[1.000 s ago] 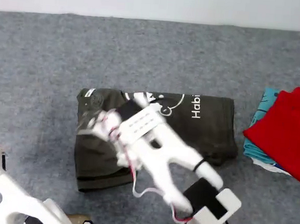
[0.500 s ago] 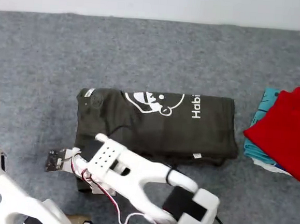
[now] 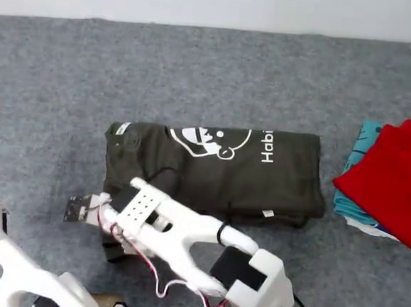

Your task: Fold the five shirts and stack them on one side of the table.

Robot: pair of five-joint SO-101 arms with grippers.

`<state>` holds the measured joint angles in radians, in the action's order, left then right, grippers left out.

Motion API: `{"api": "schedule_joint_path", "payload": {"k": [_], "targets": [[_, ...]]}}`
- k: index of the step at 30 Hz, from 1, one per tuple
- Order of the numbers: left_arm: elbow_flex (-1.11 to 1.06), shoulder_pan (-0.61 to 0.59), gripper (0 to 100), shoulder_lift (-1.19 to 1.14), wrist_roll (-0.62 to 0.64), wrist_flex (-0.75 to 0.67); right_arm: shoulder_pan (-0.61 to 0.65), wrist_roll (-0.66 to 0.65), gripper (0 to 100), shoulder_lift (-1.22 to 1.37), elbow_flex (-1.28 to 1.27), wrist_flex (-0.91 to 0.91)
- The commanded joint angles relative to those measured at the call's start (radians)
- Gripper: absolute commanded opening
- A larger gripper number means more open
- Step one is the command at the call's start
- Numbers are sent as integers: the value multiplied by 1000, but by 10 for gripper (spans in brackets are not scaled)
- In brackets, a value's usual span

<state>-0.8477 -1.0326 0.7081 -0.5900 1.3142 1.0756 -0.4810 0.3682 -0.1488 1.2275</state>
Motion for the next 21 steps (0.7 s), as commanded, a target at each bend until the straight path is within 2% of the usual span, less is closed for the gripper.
{"api": "schedule_joint_path", "payload": {"k": [1,9,14,21], "targets": [[47,-2,15,29,-9,6,-7,-2,43,22,29,-13],[47,0,15,29,-9,5,-59,-2,18,13,135,27],[47,0,15,29,-9,5,-142,-3,13,19,273,79],[47,2,15,29,-9,5,-274,-94,13,28,419,81]]}}
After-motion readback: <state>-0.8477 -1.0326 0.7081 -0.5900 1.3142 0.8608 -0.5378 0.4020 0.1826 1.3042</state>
